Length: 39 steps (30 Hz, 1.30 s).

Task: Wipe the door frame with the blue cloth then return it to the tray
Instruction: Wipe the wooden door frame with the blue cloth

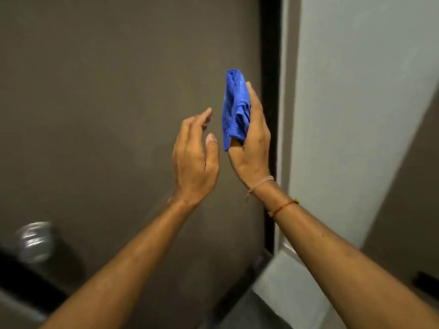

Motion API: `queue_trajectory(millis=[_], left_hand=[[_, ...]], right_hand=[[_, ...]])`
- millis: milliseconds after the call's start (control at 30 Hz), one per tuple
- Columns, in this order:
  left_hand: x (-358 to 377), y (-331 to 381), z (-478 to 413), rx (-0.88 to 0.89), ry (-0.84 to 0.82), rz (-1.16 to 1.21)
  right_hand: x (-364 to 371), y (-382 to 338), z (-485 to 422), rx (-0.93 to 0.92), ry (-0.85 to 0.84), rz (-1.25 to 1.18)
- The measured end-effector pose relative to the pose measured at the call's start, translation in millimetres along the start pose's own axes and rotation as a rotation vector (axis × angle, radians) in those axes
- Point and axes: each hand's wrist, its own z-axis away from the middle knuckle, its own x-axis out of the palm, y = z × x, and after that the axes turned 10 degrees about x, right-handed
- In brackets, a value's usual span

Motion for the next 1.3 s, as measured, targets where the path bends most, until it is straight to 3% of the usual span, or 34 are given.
queue_trajectory(millis=[133, 300, 467, 567, 700, 867, 1100, 1200, 1300], left_hand=[[-132.9, -11.8, -31.4, 0.109, 0.17, -0.221], [-271.4, -17.4, -18.4, 0.21, 0.187, -0.557], [-376.2, -16.8, -24.2, 0.349, 0.204, -0.858], [-410.9, -23.0, -28.1, 0.33, 0.246, -0.965], [-436.5, -42.7, -19.1, 0.115, 0.325, -1.012], [-467.6, -73.1, -26.5, -0.027, 0.212, -1.094], [-509.0, -96.2, -42.9, 0.059, 0.066, -1.288], [-511.3, -97.5, -41.1, 0.121, 0.093, -1.263], [-512.1, -97.0, -39.6, 0.146, 0.108, -1.239]], right_hand=[[87.9, -92.3, 9.8, -0.269, -0.118, -0.08], [172.5, -173.8, 47.4, -0.466, -0.28, -0.181], [232.2, -239.8, 71.3, -0.707, -0.244, -0.224], [246.3, -263.8, 75.9, -0.797, -0.224, -0.237], [250.4, -282.0, 72.2, -0.827, -0.232, -0.208], [257.7, -289.5, 62.2, -0.955, -0.237, -0.025], [294.7, -290.2, 76.0, -1.107, -0.226, 0.316], [312.7, -286.3, 85.1, -1.046, -0.246, 0.414], [321.2, -284.9, 91.6, -0.935, -0.366, 0.36]])
